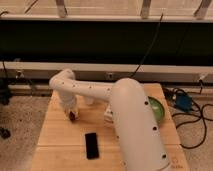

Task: Drag the pepper across the table

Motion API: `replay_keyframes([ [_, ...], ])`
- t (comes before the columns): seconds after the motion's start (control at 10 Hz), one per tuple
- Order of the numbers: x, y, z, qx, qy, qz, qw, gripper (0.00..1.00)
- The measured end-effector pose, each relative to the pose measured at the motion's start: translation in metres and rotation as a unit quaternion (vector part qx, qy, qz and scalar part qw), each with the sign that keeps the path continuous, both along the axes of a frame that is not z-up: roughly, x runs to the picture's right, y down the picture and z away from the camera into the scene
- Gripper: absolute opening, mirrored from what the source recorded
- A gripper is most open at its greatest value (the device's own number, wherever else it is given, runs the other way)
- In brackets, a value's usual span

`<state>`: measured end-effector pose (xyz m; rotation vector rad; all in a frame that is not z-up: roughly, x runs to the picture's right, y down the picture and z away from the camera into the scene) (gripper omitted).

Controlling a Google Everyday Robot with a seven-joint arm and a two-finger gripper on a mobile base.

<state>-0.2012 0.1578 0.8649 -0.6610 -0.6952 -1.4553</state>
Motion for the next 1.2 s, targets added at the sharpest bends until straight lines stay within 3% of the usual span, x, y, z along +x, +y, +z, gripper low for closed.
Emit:
replay_keyframes([
  [1.2, 0.0061, 0.0044, -0.0040, 0.004, 0.009, 0.008, 0.9999, 0.00],
])
